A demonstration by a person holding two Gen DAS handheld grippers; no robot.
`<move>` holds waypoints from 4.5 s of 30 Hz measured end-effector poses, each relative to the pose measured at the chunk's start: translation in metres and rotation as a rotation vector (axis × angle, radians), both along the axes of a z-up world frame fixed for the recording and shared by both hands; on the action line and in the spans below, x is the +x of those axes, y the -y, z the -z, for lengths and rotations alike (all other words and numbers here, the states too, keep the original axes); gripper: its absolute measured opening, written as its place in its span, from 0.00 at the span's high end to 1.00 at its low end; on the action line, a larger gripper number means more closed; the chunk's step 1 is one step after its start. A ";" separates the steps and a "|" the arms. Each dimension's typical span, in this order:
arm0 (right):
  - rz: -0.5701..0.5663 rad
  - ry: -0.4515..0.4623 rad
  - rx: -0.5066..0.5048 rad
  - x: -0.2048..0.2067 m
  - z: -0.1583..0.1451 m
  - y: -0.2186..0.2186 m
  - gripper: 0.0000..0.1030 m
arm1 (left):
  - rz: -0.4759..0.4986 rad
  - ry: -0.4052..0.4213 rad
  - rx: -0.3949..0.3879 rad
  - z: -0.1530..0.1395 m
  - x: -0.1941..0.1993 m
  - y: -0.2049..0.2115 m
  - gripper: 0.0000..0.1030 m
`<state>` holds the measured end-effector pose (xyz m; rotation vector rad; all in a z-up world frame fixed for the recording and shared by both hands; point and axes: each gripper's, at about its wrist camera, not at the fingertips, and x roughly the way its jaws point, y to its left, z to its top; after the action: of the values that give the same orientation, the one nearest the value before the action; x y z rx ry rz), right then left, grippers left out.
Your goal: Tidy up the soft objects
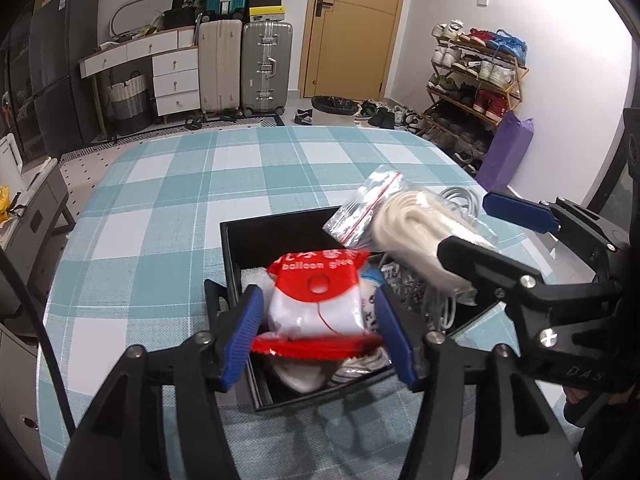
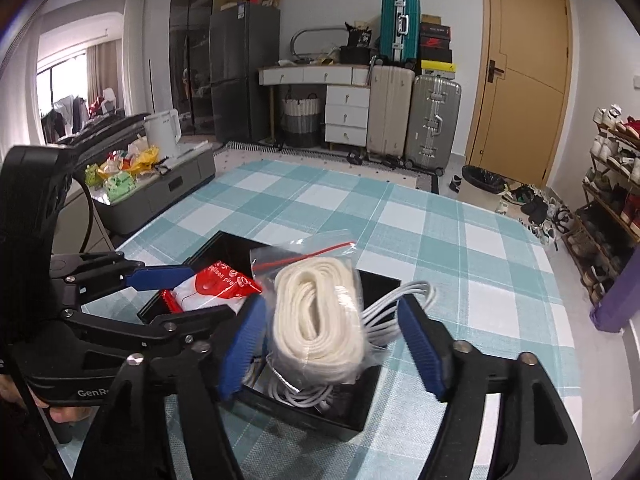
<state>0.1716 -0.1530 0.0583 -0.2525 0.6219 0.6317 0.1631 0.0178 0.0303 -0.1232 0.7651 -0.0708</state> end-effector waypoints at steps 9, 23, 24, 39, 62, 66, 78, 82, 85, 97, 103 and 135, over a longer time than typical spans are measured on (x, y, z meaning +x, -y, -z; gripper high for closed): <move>-0.010 0.031 0.078 -0.015 -0.011 0.023 0.09 | -0.021 0.084 0.031 -0.011 -0.023 -0.001 0.11; -0.063 0.078 0.163 -0.045 -0.010 0.030 0.01 | -0.114 0.209 0.048 -0.012 -0.062 -0.019 0.00; -0.064 0.079 0.168 -0.046 -0.009 0.031 0.01 | -0.117 0.212 0.046 -0.011 -0.063 -0.020 0.00; -0.063 0.106 0.222 -0.060 0.013 0.049 0.01 | -0.171 0.253 0.094 0.006 -0.072 -0.021 0.00; -0.055 0.165 0.245 -0.070 0.023 0.052 0.01 | -0.187 0.317 0.126 0.013 -0.078 -0.018 0.00; -0.051 0.176 0.243 -0.071 0.023 0.052 0.01 | -0.201 0.319 0.101 0.012 -0.079 -0.023 0.00; -0.052 0.174 0.245 -0.072 0.024 0.052 0.01 | -0.200 0.319 0.097 0.012 -0.080 -0.025 0.00; -0.051 0.173 0.246 -0.073 0.024 0.053 0.01 | -0.204 0.317 0.096 0.012 -0.080 -0.025 0.00; -0.051 0.173 0.245 -0.073 0.024 0.053 0.01 | -0.204 0.317 0.097 0.012 -0.080 -0.025 0.00; -0.051 0.173 0.245 -0.073 0.024 0.053 0.01 | -0.203 0.317 0.097 0.012 -0.080 -0.025 0.00; -0.051 0.174 0.245 -0.073 0.024 0.053 0.01 | -0.203 0.317 0.097 0.012 -0.080 -0.025 0.00; -0.048 0.171 0.247 -0.072 0.024 0.053 0.01 | -0.204 0.317 0.097 0.012 -0.081 -0.025 0.00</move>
<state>0.0998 -0.2064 0.0339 -0.0891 0.3695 0.7175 0.0826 0.0426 0.0183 -0.0938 0.4360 0.1378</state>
